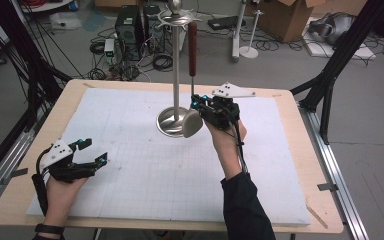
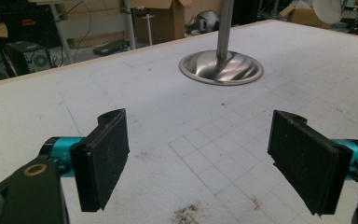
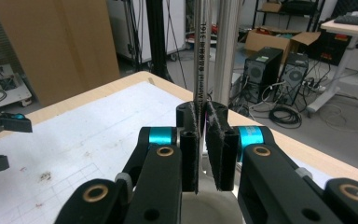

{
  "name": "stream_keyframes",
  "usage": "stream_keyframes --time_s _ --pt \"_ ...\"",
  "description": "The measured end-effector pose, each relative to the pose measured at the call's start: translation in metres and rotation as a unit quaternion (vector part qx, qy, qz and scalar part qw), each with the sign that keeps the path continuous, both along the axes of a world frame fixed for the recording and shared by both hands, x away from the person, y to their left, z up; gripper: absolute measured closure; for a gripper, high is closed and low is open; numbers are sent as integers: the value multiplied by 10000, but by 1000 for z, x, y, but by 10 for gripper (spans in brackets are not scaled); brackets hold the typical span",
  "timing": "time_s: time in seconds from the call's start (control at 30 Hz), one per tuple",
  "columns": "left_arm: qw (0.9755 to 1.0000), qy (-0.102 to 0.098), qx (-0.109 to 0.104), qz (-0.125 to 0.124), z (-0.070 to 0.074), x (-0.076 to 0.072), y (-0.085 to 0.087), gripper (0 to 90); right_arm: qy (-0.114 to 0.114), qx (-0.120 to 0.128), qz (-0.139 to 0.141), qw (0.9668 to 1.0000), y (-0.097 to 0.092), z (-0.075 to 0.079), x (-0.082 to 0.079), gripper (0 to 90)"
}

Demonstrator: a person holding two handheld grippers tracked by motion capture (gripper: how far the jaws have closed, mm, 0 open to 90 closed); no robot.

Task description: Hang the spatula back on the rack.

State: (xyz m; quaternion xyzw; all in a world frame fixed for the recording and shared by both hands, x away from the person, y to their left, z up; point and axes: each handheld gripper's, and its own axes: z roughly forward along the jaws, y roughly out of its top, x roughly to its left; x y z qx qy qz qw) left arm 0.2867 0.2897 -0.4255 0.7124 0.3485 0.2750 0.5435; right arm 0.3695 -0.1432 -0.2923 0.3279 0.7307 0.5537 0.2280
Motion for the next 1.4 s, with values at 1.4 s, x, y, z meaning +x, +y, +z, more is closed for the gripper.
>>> stream_keyframes --time_s 1.4 --pt "10000 3 -9 -7 1 0 3 207 116 -191 -282 9994 16 0 16 838"
